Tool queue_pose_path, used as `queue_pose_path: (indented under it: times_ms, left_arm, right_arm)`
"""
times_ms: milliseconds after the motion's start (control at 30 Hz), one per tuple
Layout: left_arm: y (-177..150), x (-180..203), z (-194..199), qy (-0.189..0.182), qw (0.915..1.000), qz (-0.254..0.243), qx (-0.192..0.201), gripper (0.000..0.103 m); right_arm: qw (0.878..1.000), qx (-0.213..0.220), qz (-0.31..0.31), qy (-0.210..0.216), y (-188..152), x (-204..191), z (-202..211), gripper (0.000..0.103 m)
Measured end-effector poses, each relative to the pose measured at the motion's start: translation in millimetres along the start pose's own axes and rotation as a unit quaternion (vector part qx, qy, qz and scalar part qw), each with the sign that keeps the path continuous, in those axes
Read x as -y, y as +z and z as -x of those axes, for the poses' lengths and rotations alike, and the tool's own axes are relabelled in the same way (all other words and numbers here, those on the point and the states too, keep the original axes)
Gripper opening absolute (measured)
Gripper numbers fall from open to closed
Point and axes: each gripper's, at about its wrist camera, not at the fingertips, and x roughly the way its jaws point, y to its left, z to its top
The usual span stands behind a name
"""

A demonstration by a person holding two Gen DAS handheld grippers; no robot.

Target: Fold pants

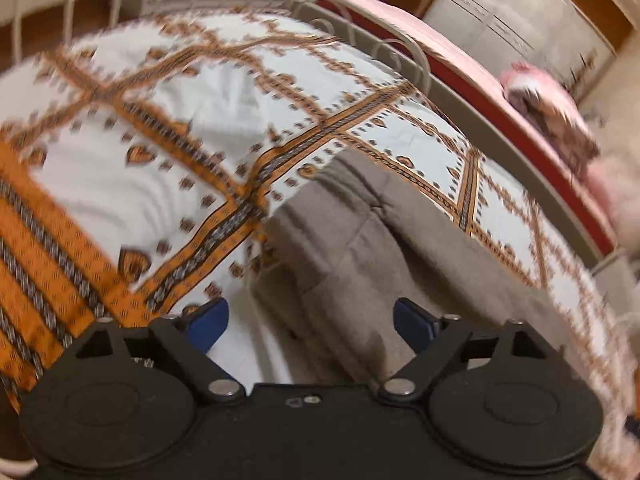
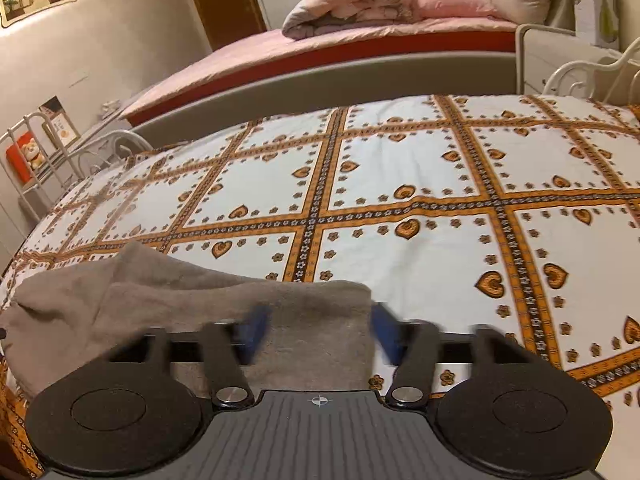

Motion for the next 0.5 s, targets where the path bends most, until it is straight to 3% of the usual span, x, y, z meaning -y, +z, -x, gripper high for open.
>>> queue_pose_path:
  times_ms: [267, 433, 500]
  left_arm:
    - [-1, -20, -14, -0.074, 0.9931, 0.082, -0.039, 0.057]
    - [-3, -16, -19, -0.074, 0.9933, 0.074, -0.048, 0.053]
    - [-1, -14, -16, -0.084, 0.9932, 0.073, -0.034, 0.052]
  right_arm:
    - [1.000, 0.002, -0.009, -0.001, -19, 4, 22, 0.067]
    - [1.000, -0.004, -0.004, -0.009, -23, 6, 23, 0.067]
    - [1.000, -0.003, -0.006, -0.010, -24, 7, 23, 0.067]
